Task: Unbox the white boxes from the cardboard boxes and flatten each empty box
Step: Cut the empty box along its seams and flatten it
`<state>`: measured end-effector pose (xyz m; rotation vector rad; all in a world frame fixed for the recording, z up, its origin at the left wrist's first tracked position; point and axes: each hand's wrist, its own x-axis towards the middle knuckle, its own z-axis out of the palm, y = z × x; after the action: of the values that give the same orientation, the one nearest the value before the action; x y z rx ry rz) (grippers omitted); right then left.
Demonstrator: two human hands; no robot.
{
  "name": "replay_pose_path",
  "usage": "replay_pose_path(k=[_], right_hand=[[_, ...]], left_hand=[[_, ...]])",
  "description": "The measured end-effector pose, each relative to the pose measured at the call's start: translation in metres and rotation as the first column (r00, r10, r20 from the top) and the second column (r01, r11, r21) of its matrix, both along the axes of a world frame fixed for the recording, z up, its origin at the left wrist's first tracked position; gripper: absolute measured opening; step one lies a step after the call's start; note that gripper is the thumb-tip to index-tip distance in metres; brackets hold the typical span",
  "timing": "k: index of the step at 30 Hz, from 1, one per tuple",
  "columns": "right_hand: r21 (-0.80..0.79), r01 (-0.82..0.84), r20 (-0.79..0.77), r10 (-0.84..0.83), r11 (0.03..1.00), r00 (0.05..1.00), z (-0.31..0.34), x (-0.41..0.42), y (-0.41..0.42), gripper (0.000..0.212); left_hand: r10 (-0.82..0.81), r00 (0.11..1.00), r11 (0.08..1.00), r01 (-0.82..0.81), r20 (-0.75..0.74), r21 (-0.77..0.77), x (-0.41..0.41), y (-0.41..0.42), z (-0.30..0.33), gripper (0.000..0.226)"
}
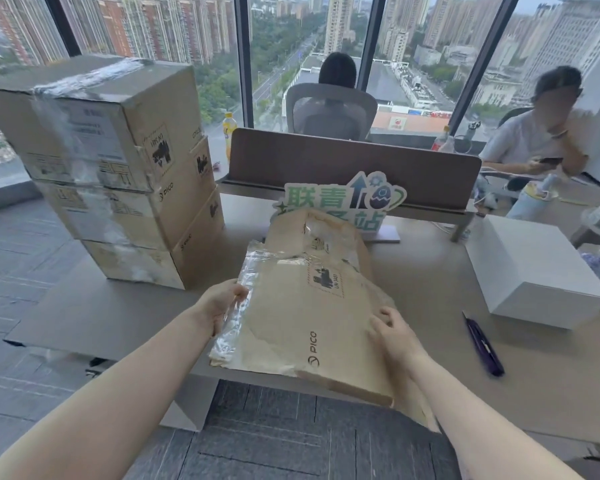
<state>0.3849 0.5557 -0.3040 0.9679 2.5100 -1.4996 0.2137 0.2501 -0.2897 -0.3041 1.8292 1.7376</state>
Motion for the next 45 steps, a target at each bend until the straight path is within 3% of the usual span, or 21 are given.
replay_pose_path(k=[3, 6, 10, 13, 16, 20, 25, 31, 36, 38, 40, 42, 45], right_hand=[[-0.245, 0.206, 0.135, -0.177, 0.947, 0.975, -0.025, 0.002, 0.014, 0.073], [-0.426, 0.249, 0.302, -0.122, 0.87, 0.945, -0.054, 0.0, 0.01, 0.093], [-0.762, 0.259, 0.308, -0.02, 0.593, 0.951, -0.068, -0.012, -0.018, 0.066], [-0.789, 0.248, 0.257, -0.064, 0.563, 0.964, -0.066, -0.026, -0.036, 0.051], [-0.727, 0.305, 0.261, -0.163, 0.615, 0.951, -0.064, -0.039, -0.037, 0.043], [-0.531, 0.277, 0.124, -0.251, 0.801, 0.96, -0.063, -0.047, -0.027, 0.029], [-0.383, 0.321, 0.033, -0.335, 0.866, 0.942, -0.057, -0.04, -0.014, 0.022], [-0.149, 0.348, 0.054, -0.344, 0.925, 0.937, -0.065, -0.025, 0.018, 0.016], [-0.091, 0.362, 0.191, -0.34, 0.928, 0.921, -0.095, -0.029, 0.041, 0.015], [-0.1, 0.356, 0.272, -0.319, 0.929, 0.908, -0.11, -0.03, 0.052, 0.025], [-0.071, 0.241, 0.398, -0.194, 0.968, 0.896, -0.115, -0.031, 0.061, 0.035], [-0.019, 0.076, 0.542, -0.054, 0.997, 0.839, -0.108, -0.034, 0.067, 0.048], [0.217, -0.15, 0.65, -0.028, 0.965, 0.759, -0.101, -0.05, 0.081, 0.073]], left_hand=[[0.016, 1.0, 0.998, -0.016, 0.01, 0.053, 0.004, -0.011, 0.007, 0.02], [0.025, 0.999, 0.997, -0.028, 0.036, 0.074, 0.001, -0.028, 0.002, 0.023], [0.043, 0.997, 0.997, -0.047, 0.058, 0.064, -0.008, -0.055, -0.001, 0.024], [0.058, 0.996, 0.997, -0.06, 0.067, 0.041, -0.02, -0.077, -0.002, 0.025], [0.049, 0.998, 0.998, -0.05, 0.043, 0.031, -0.031, -0.094, -0.002, 0.026], [0.044, 0.999, 0.999, -0.045, 0.016, 0.005, -0.044, -0.101, -0.015, 0.031], [0.009, 1.0, 1.0, -0.009, 0.009, -0.024, -0.049, -0.075, -0.038, 0.032], [-0.173, 0.979, 0.948, 0.136, -0.106, -0.289, -0.041, -0.014, -0.072, 0.034], [-0.229, 0.964, 0.814, 0.114, -0.134, -0.569, -0.038, 0.016, -0.108, 0.018], [-0.259, 0.959, 0.762, 0.128, -0.117, -0.634, -0.04, 0.021, -0.116, 0.029], [-0.304, 0.949, 0.688, 0.16, -0.081, -0.708, -0.043, 0.025, -0.123, 0.047], [-0.376, 0.927, 0.558, 0.222, -0.006, -0.8, -0.048, 0.033, -0.125, 0.055], [-0.482, 0.876, 0.397, 0.252, 0.033, -0.883, -0.052, 0.057, -0.115, 0.057]])
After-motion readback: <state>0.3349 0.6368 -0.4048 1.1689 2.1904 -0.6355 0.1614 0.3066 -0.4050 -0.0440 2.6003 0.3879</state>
